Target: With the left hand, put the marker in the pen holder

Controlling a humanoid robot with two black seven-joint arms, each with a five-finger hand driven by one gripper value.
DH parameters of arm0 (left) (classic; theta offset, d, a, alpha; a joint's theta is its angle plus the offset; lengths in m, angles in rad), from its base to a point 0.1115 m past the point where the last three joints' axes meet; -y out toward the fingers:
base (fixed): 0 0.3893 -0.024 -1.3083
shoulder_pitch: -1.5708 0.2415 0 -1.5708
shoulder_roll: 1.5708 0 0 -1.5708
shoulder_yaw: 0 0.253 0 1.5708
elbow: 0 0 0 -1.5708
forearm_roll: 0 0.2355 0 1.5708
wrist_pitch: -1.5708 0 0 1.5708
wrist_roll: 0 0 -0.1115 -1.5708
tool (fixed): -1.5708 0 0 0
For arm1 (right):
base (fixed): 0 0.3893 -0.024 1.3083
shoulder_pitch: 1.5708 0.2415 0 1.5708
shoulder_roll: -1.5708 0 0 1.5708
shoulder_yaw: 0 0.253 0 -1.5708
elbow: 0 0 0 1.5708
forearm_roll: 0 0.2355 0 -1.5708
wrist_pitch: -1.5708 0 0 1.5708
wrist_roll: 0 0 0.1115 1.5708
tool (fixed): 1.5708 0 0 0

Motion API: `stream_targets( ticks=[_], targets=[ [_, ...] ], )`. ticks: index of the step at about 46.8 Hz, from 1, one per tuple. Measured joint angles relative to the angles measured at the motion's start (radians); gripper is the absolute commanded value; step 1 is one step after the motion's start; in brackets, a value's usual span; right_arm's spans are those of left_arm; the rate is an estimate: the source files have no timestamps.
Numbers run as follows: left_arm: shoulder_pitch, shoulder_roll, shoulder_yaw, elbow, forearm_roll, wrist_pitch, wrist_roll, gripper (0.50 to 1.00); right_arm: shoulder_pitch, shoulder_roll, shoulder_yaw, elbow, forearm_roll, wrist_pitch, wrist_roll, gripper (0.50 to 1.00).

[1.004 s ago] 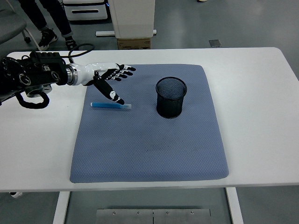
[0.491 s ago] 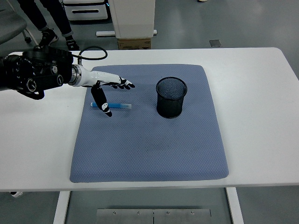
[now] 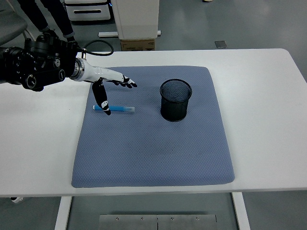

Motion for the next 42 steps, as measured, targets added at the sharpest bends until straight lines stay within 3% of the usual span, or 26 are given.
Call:
stream_targets(
  ticks=[10,20,24,42],
  targets=[
    [-0.022,-0.024,-0.003,0.007,0.015,-0.031,0.13,1.0,0.0,0.0,0.0,0.0,0.0,0.0,0.0,1.0],
    [-0.037,-0.091,0.0,0.006,0.009,-0.033,0.145,1.0,0.0,0.0,0.0,0.0,0.0,0.0,0.0,1.0],
    [-0.036,-0.114,0.002,0.005,0.009,-0.033,0.178,1.0,0.0,0.0,0.0,0.0,0.0,0.0,0.0,1.0],
    [-0.021,-0.131,0.012,0.005,0.006,-0.028,0.204,1.0,0.0,0.0,0.0,0.0,0.0,0.0,0.0,1.0]
  ],
)
